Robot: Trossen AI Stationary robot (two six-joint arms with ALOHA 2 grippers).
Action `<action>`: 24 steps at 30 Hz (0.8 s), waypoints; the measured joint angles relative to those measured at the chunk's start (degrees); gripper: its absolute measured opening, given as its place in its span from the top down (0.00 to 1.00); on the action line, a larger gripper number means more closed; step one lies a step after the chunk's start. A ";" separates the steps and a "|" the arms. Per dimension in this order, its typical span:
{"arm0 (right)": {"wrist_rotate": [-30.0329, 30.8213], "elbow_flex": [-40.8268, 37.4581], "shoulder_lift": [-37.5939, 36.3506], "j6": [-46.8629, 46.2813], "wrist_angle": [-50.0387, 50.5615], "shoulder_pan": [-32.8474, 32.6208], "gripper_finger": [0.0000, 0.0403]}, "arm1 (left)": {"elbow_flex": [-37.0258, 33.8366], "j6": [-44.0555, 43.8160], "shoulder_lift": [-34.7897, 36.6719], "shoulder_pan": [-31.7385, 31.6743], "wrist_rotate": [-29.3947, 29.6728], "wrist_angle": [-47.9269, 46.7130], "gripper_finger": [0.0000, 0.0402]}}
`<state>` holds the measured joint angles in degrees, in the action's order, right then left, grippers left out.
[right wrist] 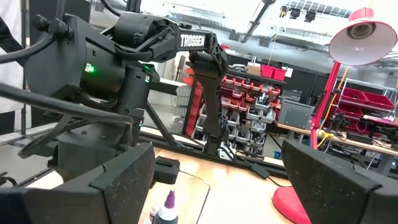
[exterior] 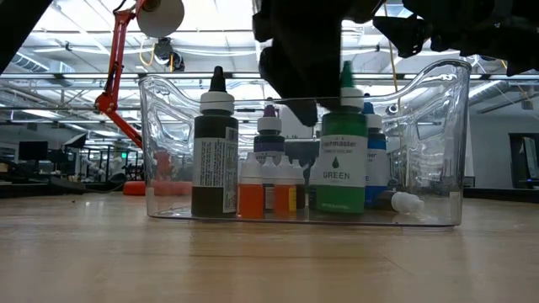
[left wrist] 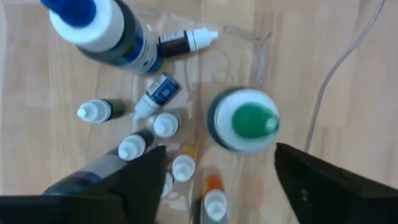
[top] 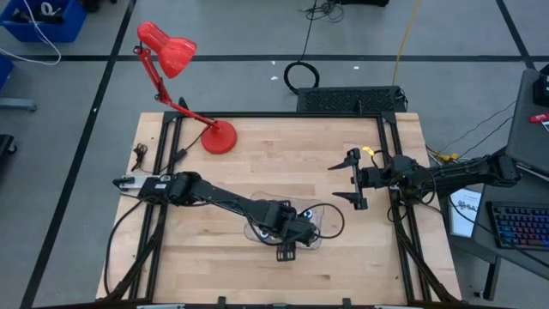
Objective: Pick & Place food coloring
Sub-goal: Return to Home Position
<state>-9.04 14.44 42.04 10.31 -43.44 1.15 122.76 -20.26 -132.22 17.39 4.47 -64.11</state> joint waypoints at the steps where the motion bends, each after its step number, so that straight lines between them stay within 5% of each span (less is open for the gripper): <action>1: 0.00 0.00 0.00 0.00 -0.02 0.00 0.17 | 0.02 -0.49 0.02 0.00 0.00 0.55 0.25; 10: 0.00 0.00 -0.03 0.00 0.00 0.00 0.17 | 0.52 1.20 3.80 0.27 0.11 -0.19 0.04; 16: 0.00 0.02 -4.80 -1.98 4.23 0.00 0.17 | -1.44 6.44 15.49 9.28 24.30 0.89 0.01; 21: 0.00 0.07 -13.27 -4.27 13.84 0.00 0.17 | -24.29 -7.60 31.92 15.65 51.40 2.62 0.01; 24: 0.00 0.07 -17.59 -6.11 18.68 0.00 0.17 | -45.29 -18.09 44.17 15.15 55.30 11.78 0.01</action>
<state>-9.04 14.50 24.45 4.19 -24.76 1.15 77.47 -38.35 -88.05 32.53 59.77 -52.34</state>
